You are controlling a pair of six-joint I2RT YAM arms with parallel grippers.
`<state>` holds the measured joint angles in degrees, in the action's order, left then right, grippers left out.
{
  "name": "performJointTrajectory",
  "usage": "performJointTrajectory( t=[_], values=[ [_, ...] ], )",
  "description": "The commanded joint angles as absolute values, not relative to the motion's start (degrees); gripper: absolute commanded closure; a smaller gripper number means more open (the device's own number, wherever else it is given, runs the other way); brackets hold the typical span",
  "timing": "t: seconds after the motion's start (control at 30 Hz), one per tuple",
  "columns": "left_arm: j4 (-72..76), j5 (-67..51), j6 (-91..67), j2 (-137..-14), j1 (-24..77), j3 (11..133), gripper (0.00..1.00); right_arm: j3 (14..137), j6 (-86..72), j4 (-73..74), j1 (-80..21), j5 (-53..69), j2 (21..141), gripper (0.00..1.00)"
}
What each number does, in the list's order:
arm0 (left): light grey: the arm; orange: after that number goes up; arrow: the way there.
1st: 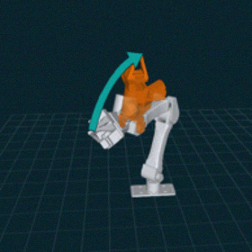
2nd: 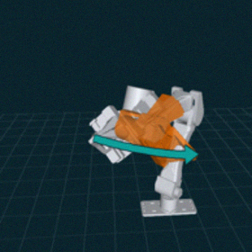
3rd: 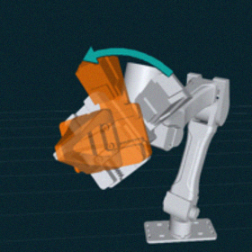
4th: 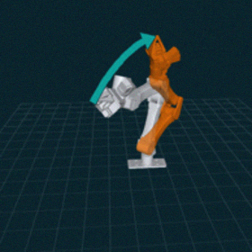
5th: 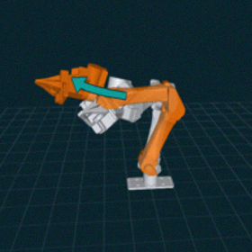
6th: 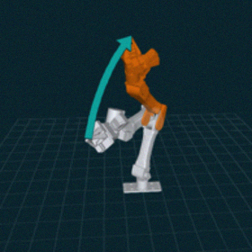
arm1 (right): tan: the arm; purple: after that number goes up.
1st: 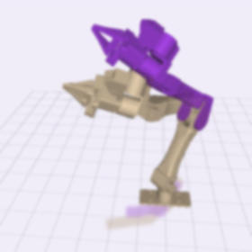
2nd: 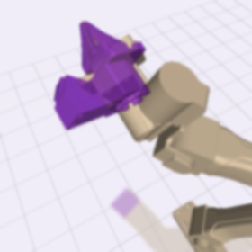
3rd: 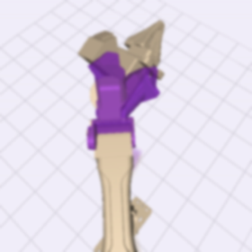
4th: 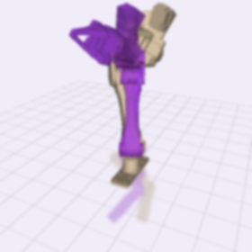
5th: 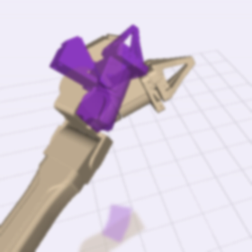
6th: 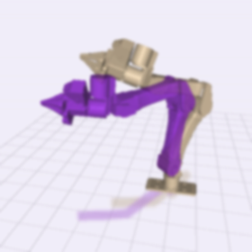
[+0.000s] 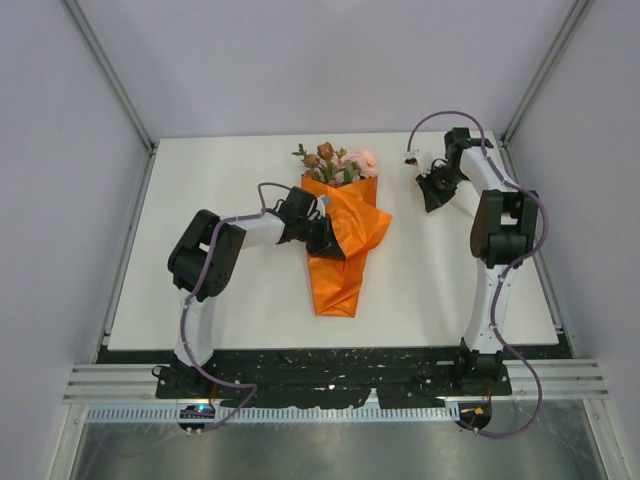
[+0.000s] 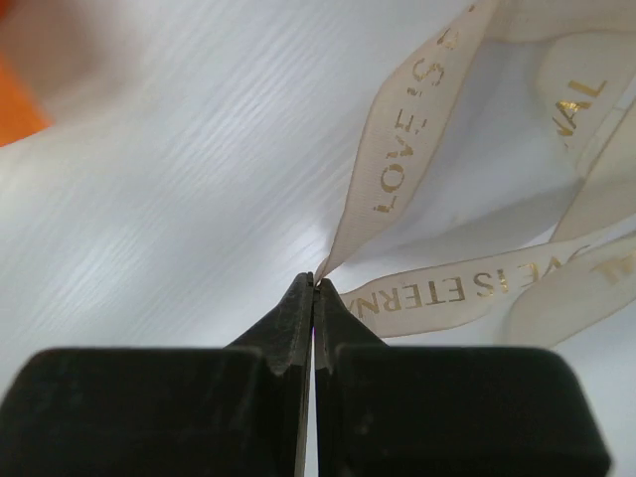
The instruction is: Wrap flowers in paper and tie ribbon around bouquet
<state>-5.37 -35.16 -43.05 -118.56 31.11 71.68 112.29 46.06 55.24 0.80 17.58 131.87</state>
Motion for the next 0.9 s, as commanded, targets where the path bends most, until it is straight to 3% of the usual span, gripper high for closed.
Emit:
performJointTrajectory(
  t=[0.0, 0.2, 0.33, 0.63, 0.87],
  values=[
    [-7.0, -32.4, -41.1, -119.2, 31.3, 72.6, 1.0, 103.4, 45.0, 65.0, 1.5, 31.0, 110.0, 0.95],
    [-6.9, -32.0, -40.8, -118.5, 31.3, 71.5, 1.0, 90.3, 45.5, 74.9, 1.2, 46.8, 93.6, 0.95],
    [-7.1, -32.0, -40.8, -118.7, 31.2, 71.6, 1.0, 91.4, 39.0, 72.5, 1.2, 53.7, 85.8, 0.95],
    [-7.1, -32.1, -40.8, -119.0, 31.6, 72.3, 1.0, 105.5, 15.2, 53.5, 1.3, 58.2, 78.0, 0.95],
    [-7.3, -32.0, -40.7, -119.0, 31.6, 72.4, 1.0, 99.1, 14.1, 51.9, 2.5, 56.1, 75.2, 0.95]
  ],
)
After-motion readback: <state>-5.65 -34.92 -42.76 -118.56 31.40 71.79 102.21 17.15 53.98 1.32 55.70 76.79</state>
